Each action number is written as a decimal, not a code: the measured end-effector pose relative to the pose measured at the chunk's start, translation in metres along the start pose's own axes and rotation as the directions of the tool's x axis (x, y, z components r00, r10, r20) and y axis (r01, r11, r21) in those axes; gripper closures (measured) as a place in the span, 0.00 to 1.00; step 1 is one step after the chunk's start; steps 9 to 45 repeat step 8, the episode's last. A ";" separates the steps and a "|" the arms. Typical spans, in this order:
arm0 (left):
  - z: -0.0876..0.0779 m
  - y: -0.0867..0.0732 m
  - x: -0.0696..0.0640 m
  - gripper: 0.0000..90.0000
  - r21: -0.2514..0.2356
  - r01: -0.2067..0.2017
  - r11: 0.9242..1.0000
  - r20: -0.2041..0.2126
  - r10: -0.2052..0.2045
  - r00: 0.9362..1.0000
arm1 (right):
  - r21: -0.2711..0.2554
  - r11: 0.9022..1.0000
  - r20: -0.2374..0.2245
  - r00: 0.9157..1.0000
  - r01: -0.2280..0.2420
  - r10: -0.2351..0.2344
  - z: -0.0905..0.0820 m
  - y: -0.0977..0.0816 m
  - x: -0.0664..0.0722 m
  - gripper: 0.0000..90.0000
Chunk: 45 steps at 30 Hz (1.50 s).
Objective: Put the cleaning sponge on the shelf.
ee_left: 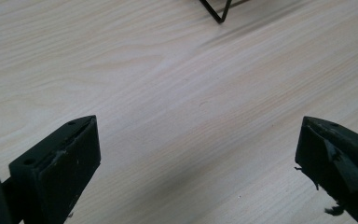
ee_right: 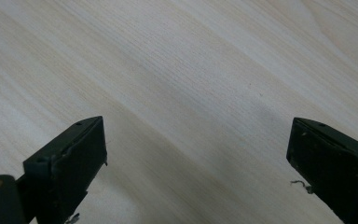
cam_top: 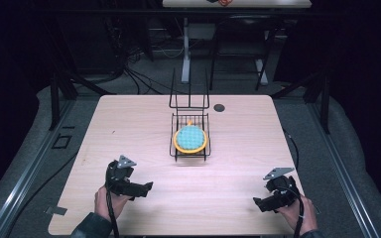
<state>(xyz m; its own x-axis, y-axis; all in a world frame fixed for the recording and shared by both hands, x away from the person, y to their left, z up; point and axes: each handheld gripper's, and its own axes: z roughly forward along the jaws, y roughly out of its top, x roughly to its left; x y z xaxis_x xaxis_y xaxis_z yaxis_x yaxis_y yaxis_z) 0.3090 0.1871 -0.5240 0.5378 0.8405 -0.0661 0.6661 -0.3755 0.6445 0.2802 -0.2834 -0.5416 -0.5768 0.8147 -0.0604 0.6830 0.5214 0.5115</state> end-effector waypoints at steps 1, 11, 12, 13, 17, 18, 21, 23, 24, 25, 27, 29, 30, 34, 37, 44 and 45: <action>0.001 0.000 0.001 0.00 0.006 -0.006 1.000 -0.002 0.006 1.000 | 0.000 1.000 -0.001 1.000 0.001 -0.001 0.000 0.000 0.000 0.05; 0.005 -0.002 0.007 0.00 0.000 0.022 1.000 0.033 -0.022 0.999 | -0.004 1.000 -0.006 1.000 -0.005 0.005 0.000 0.000 -0.001 0.05; 0.005 -0.002 0.007 0.00 0.000 0.022 1.000 0.033 -0.022 0.999 | -0.004 1.000 -0.006 1.000 -0.005 0.005 0.000 0.000 -0.001 0.05; 0.005 -0.002 0.007 0.00 0.000 0.022 1.000 0.033 -0.022 0.999 | -0.004 1.000 -0.006 1.000 -0.005 0.005 0.000 0.000 -0.001 0.05; 0.005 -0.002 0.007 0.00 0.000 0.022 1.000 0.033 -0.022 0.999 | -0.004 1.000 -0.006 1.000 -0.005 0.005 0.000 0.000 -0.001 0.05; 0.005 -0.002 0.007 0.00 0.000 0.022 1.000 0.033 -0.022 0.999 | -0.004 1.000 -0.006 1.000 -0.005 0.005 0.000 0.000 -0.001 0.05; 0.005 -0.002 0.007 0.00 0.000 0.022 1.000 0.033 -0.022 0.999 | -0.004 1.000 -0.006 1.000 -0.005 0.005 0.000 0.000 -0.001 0.05; 0.005 -0.002 0.007 0.00 0.000 0.022 1.000 0.033 -0.022 0.999 | -0.004 1.000 -0.006 1.000 -0.005 0.005 0.000 0.000 -0.001 0.05; 0.005 -0.002 0.007 0.00 0.000 0.022 1.000 0.033 -0.022 0.999 | -0.004 1.000 -0.006 1.000 -0.005 0.005 0.000 0.000 -0.001 0.05; 0.005 -0.002 0.007 0.00 0.000 0.022 1.000 0.033 -0.022 0.999 | -0.004 1.000 -0.006 1.000 -0.005 0.005 0.000 0.000 -0.001 0.05; 0.005 -0.002 0.007 0.00 0.000 0.022 1.000 0.033 -0.022 0.999 | -0.004 1.000 -0.006 1.000 -0.005 0.005 0.000 0.000 -0.001 0.05; 0.005 -0.002 0.007 0.00 0.000 0.022 1.000 0.033 -0.022 0.999 | -0.004 1.000 -0.006 1.000 -0.005 0.005 0.000 0.000 -0.001 0.05; 0.005 -0.002 0.007 0.00 0.000 0.022 1.000 0.033 -0.022 0.999 | -0.004 1.000 -0.006 1.000 -0.005 0.005 0.000 0.000 -0.001 0.05; 0.005 -0.002 0.007 0.00 0.000 0.022 1.000 0.033 -0.022 0.999 | -0.004 1.000 -0.006 1.000 -0.005 0.005 0.000 0.000 -0.001 0.05; 0.005 -0.002 0.007 0.00 0.000 0.022 1.000 0.033 -0.022 0.999 | -0.004 1.000 -0.006 1.000 -0.005 0.005 0.000 0.000 -0.001 0.05; 0.005 -0.002 0.007 0.00 0.000 0.022 1.000 0.033 -0.022 0.999 | -0.004 1.000 -0.006 1.000 -0.005 0.005 0.000 0.000 -0.001 0.05; 0.005 -0.002 0.007 0.00 0.000 0.022 1.000 0.033 -0.022 0.999 | -0.004 1.000 -0.006 1.000 -0.005 0.005 0.000 0.000 -0.001 0.05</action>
